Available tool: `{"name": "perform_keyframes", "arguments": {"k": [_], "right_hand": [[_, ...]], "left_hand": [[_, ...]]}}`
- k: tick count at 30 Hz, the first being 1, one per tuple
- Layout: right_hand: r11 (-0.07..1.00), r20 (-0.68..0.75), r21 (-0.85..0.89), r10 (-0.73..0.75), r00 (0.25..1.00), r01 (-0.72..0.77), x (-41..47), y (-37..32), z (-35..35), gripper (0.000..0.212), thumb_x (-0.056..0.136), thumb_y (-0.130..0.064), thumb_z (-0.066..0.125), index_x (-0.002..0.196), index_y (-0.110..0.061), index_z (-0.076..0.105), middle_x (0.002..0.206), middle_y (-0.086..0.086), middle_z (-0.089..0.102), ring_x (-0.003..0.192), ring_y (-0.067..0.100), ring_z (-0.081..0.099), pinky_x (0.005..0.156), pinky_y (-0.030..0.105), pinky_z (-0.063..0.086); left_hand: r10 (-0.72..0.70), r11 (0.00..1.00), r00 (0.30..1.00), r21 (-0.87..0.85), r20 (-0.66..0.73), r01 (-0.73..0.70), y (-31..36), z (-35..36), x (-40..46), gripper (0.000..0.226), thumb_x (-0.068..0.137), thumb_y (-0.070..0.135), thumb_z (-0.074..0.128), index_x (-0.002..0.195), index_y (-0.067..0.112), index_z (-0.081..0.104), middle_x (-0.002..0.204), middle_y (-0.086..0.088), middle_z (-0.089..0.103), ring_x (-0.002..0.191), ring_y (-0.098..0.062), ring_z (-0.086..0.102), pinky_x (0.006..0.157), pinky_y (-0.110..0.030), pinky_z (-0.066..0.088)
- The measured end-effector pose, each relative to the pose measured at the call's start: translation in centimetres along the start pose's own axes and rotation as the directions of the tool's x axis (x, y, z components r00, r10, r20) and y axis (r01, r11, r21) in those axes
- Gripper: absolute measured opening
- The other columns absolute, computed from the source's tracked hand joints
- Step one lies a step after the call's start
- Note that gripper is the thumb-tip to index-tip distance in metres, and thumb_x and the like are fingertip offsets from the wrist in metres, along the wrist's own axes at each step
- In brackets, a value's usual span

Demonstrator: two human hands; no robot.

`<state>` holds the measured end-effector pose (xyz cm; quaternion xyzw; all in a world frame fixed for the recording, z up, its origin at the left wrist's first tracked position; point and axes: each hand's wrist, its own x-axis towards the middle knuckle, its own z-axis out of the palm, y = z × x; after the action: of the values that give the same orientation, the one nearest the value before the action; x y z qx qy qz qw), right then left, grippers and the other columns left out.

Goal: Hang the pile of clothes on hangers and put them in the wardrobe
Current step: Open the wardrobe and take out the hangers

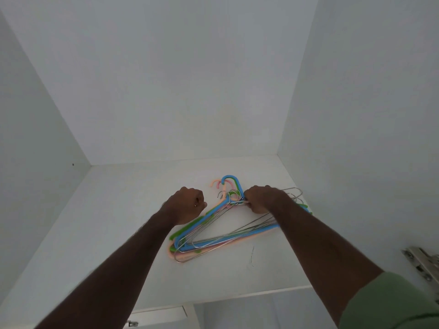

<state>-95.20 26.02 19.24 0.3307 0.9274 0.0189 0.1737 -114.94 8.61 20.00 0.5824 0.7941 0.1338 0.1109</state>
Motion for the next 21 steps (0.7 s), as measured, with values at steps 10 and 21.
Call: {"name": "perform_keyframes", "arguments": {"k": [10,21], "right_hand": [[0.993,-0.132,0.055,-0.095,0.987,0.103,-2.8,-0.7,-0.3,0.028,0.104,-0.030,0.045,0.124,-0.012,0.049,0.115,0.015,0.062,0.098,0.030,0.063,0.080,0.040,0.051],[0.995,-0.355,-0.051,-0.099,0.930,0.087,-7.2,-1.9,1.4,0.033,0.107,-0.038,0.039,0.122,-0.012,0.053,0.113,0.012,0.066,0.100,0.033,0.066,0.080,0.039,0.050]], "left_hand": [[-0.052,0.999,0.997,-0.009,-0.061,0.051,-1.5,-0.9,-2.7,0.024,0.097,0.039,0.059,0.088,0.020,0.069,0.084,0.006,0.070,0.079,-0.016,0.062,0.064,-0.027,0.047],[-0.032,0.997,0.981,-0.081,-0.193,0.016,0.5,-2.6,-6.6,0.018,0.094,0.031,0.063,0.093,0.015,0.071,0.092,0.001,0.073,0.089,-0.020,0.067,0.082,-0.039,0.055]]}}
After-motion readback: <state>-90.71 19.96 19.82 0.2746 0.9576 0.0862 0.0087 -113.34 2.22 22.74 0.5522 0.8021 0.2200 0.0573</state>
